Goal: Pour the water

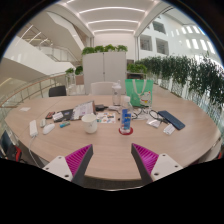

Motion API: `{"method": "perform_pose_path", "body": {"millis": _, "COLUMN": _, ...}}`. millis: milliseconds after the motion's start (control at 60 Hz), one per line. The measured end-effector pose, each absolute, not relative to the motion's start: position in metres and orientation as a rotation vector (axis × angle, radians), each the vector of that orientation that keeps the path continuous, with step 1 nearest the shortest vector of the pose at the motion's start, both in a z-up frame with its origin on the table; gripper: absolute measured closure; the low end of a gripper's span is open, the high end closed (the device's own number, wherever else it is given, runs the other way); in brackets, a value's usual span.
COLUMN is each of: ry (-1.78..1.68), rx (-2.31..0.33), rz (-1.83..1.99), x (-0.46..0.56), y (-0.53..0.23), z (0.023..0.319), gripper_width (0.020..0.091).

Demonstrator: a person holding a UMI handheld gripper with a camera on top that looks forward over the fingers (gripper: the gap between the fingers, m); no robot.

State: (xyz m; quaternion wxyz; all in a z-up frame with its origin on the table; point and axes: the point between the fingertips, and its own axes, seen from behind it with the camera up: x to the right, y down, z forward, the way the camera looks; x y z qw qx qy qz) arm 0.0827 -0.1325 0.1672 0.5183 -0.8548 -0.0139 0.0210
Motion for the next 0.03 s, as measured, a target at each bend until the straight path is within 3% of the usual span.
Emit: {"method": "perform_pose_path", "body": {"millis": 33, "ry": -0.027, "rx": -2.047, "rz": 0.064, "x": 0.0779, "y": -0.1441, "z": 0.1726, "gripper_width": 0.0259}}
